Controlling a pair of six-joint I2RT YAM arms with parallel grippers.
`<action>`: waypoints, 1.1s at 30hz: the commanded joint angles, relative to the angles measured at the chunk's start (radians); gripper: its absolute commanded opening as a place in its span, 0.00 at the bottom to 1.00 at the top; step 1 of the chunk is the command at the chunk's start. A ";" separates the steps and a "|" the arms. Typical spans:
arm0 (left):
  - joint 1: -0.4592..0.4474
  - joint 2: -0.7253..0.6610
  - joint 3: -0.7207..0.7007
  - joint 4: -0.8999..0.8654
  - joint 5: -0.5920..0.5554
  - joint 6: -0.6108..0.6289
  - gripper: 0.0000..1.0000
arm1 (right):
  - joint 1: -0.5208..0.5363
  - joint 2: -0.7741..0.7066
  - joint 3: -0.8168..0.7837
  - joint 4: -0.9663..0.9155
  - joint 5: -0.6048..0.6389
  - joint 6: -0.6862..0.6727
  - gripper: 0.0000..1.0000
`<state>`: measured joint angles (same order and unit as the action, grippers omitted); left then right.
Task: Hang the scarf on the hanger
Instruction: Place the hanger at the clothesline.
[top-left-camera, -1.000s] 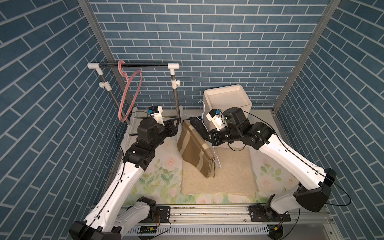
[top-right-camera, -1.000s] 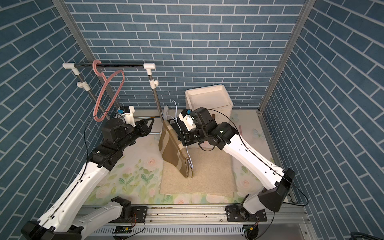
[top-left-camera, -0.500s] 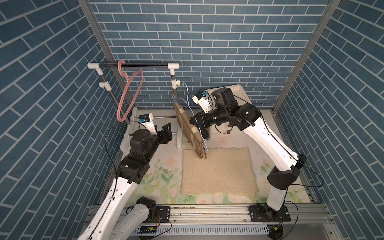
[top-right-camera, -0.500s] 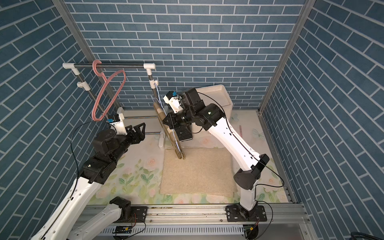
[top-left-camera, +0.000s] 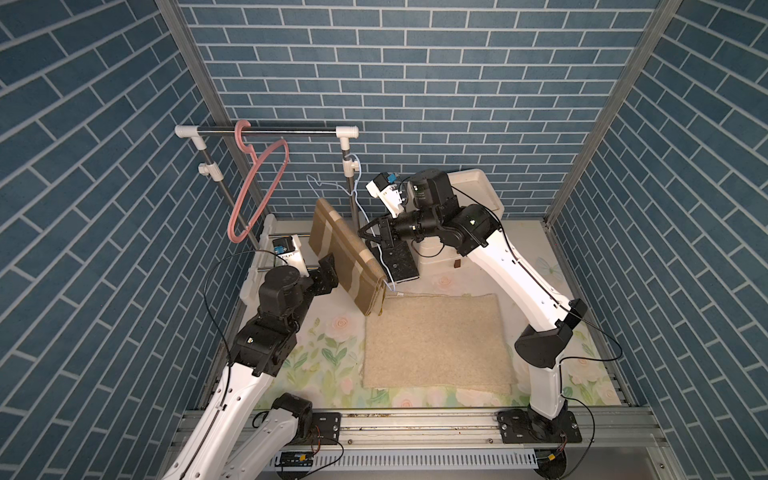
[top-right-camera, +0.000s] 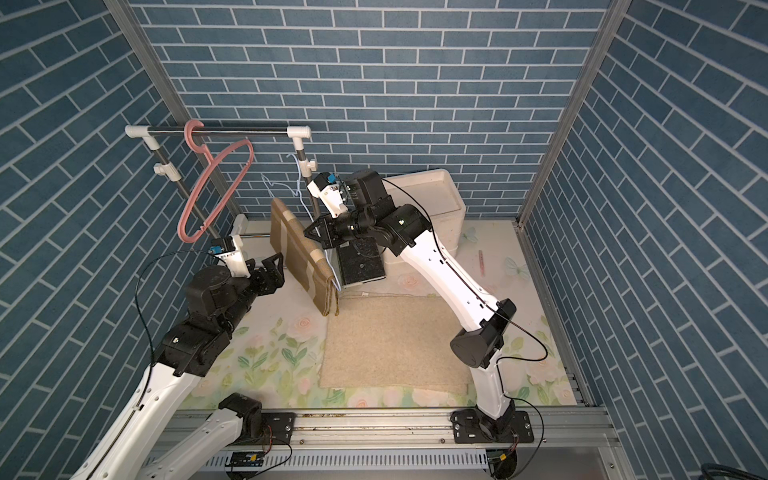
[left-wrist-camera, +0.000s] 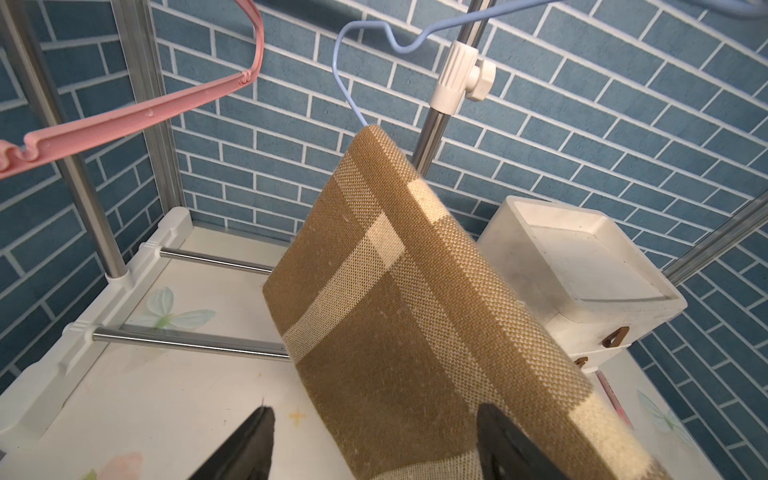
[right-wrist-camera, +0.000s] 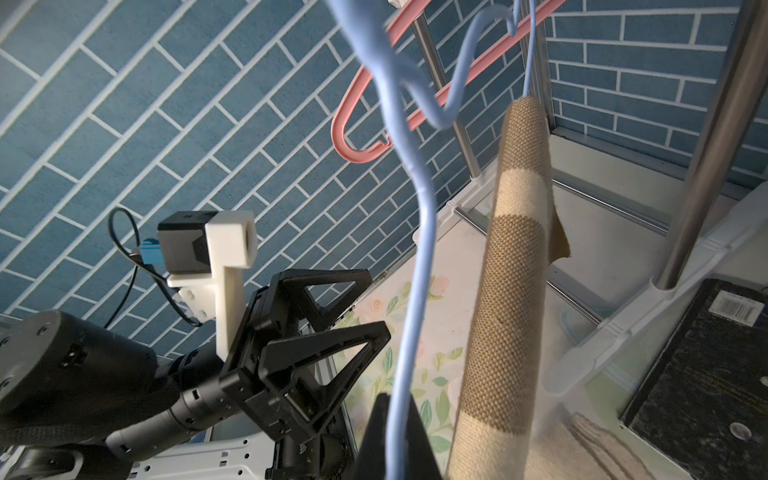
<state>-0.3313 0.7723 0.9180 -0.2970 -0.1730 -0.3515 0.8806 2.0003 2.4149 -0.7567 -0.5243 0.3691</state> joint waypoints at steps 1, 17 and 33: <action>0.006 -0.004 -0.008 0.131 -0.006 0.144 0.80 | 0.000 0.002 0.012 0.095 -0.014 -0.045 0.00; 0.012 0.313 0.103 0.627 0.121 1.018 0.75 | 0.018 -0.055 -0.059 0.073 -0.046 -0.062 0.00; 0.180 0.356 0.047 0.796 0.495 1.105 0.66 | 0.025 -0.125 -0.136 0.090 -0.097 -0.058 0.00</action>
<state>-0.1764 1.1240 0.9771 0.4526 0.2092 0.7181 0.9016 1.9369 2.2898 -0.7486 -0.5808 0.3584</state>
